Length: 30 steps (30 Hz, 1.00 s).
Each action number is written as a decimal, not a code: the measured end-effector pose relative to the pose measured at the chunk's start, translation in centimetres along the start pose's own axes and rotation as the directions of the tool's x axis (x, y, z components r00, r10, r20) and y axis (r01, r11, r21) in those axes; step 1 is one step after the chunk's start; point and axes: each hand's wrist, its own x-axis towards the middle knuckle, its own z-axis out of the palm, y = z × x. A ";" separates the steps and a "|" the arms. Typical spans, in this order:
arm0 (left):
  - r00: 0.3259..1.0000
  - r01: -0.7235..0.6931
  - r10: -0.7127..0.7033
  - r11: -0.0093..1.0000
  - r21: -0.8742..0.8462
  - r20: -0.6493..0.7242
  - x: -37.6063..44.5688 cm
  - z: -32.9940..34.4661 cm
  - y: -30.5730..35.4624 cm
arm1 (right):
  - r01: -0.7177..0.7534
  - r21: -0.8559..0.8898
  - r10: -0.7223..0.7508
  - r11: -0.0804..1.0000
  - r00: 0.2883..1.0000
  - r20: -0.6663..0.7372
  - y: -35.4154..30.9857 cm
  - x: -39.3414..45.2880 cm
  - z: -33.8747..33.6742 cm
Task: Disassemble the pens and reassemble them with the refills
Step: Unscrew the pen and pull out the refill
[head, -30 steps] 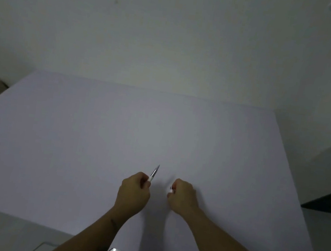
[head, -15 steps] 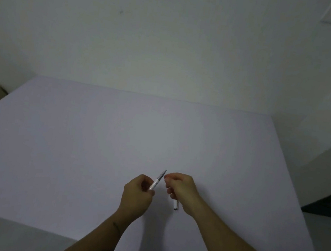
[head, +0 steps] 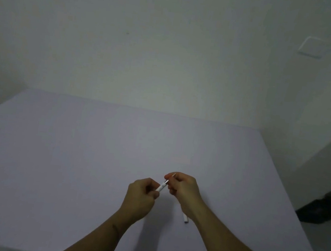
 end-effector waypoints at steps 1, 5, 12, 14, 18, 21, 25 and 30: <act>1.000 -0.018 0.018 1.000 -0.004 0.004 -0.1 -0.4 -0.1 | -0.009 0.044 0.009 0.999 1.000 0.003 0.0 -0.2 0.2; 0.998 -0.066 0.066 0.998 -0.005 0.001 -0.7 -1.1 -0.4 | -0.102 0.153 0.106 0.983 0.994 -0.016 0.4 -1.2 1.6; 0.997 -0.079 0.079 0.997 -0.018 0.004 -0.2 -2.0 -0.4 | -0.181 0.212 0.186 0.960 0.983 -0.001 -1.0 -1.9 1.9; 0.997 -0.079 0.079 0.997 -0.019 0.017 -0.2 -1.9 -0.3 | -0.198 0.232 0.214 0.952 0.976 -0.044 -1.1 -1.8 1.7; 0.996 -0.075 0.077 0.996 -0.054 0.039 0.3 -1.9 0.1 | -0.130 0.170 0.150 0.977 0.983 -0.109 -1.7 -1.4 1.7; 0.996 -0.077 0.080 0.995 -0.068 0.041 0.1 -1.7 0.3 | -0.137 0.193 0.144 0.972 0.989 -0.023 -1.9 -1.9 0.9; 0.993 -0.103 0.107 0.992 -0.073 0.045 0.0 -1.9 0.5 | -0.168 0.202 0.179 0.965 0.983 -0.035 -1.8 -2.0 1.1; 0.996 -0.084 0.086 0.994 -0.071 0.031 0.3 -2.6 0.3 | -0.172 0.195 0.168 0.966 0.985 0.037 -2.2 -2.0 1.5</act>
